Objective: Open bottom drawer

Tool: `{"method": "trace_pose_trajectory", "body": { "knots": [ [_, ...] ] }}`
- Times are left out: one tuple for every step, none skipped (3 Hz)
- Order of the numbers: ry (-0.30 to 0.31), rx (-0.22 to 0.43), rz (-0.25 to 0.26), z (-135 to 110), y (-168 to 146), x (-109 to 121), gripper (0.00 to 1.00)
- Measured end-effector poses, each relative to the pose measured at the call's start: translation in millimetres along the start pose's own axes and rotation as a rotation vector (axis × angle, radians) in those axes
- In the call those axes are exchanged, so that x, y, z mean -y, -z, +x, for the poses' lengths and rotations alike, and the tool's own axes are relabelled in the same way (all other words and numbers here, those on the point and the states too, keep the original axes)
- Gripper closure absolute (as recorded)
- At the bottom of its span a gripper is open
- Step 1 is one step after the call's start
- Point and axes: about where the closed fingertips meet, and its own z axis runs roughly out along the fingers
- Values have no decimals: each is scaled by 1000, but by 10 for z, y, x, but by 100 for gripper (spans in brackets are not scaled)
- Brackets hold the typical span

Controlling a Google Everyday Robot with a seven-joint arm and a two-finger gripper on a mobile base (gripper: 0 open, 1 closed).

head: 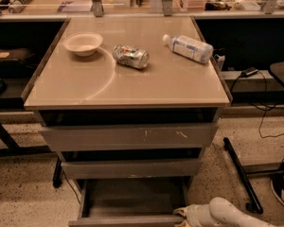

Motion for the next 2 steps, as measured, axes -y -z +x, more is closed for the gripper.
{"method": "trace_pose_trajectory", "body": {
  "knots": [
    [0, 0, 0, 0, 0, 0, 59],
    [-11, 32, -33, -6, -32, 23, 34]
  ]
}}
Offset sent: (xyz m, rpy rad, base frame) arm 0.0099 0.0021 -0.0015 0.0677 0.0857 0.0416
